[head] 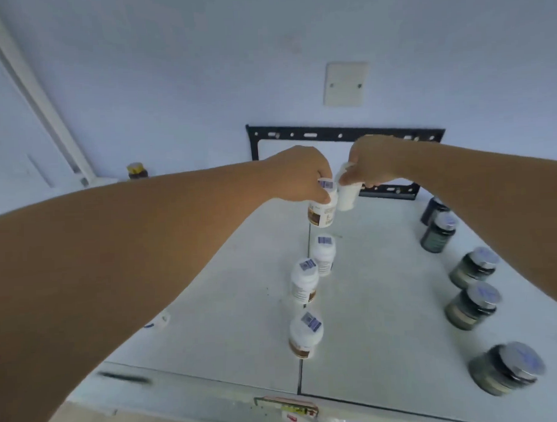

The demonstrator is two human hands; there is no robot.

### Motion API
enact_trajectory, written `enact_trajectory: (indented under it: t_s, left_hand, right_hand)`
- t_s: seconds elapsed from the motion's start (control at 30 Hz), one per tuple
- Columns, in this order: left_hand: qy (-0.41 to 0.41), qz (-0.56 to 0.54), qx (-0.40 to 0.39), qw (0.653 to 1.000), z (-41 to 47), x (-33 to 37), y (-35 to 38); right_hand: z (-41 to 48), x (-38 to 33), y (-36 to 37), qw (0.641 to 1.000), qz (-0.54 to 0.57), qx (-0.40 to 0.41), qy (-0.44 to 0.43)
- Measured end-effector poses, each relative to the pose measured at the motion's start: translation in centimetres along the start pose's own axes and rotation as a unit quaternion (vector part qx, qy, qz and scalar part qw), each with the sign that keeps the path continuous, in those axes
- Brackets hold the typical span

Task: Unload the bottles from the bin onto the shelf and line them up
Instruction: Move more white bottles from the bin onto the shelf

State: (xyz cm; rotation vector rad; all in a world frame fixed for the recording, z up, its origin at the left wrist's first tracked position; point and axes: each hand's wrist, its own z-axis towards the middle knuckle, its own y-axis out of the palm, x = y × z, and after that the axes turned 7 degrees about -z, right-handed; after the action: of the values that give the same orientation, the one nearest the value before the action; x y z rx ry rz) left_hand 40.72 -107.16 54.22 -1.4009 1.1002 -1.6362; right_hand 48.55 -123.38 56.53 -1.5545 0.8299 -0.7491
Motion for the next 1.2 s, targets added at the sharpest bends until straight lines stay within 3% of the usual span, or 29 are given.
enact_trajectory:
  t_s: [0.27,0.5,0.67,0.83,1.0,1.2]
  left_hand:
    - [-0.035,-0.004,-0.075,0.997,4.7,-5.1,8.0]
    - [-0.038,-0.038,-0.073,0.996,5.5,-5.9,9.5]
    - [-0.037,-0.027,-0.102,0.994,4.4,-5.9,6.4]
    - [-0.051,0.017,-0.08,0.995,1.4,-7.9,0.0]
    - [-0.078,0.094,-0.077,0.99,-3.9,-13.6,-5.2]
    - [-0.076,0.107,-0.047,0.99,-11.9,-20.2,-11.6]
  right_hand:
    - [10.9,-0.3,7.0,0.997,-0.021,-0.044,-0.056]
    - [13.7,0.5,10.0,0.993,-0.038,-0.082,-0.07]
    - [12.8,1.0,8.2,0.993,-0.044,-0.104,-0.039]
    - [11.0,-0.3,5.3,0.999,-0.028,-0.031,-0.006]
    - [7.3,-5.2,3.3,1.0,0.0,0.012,0.01]
    - [2.2,-13.9,2.4,0.998,0.03,0.039,0.035]
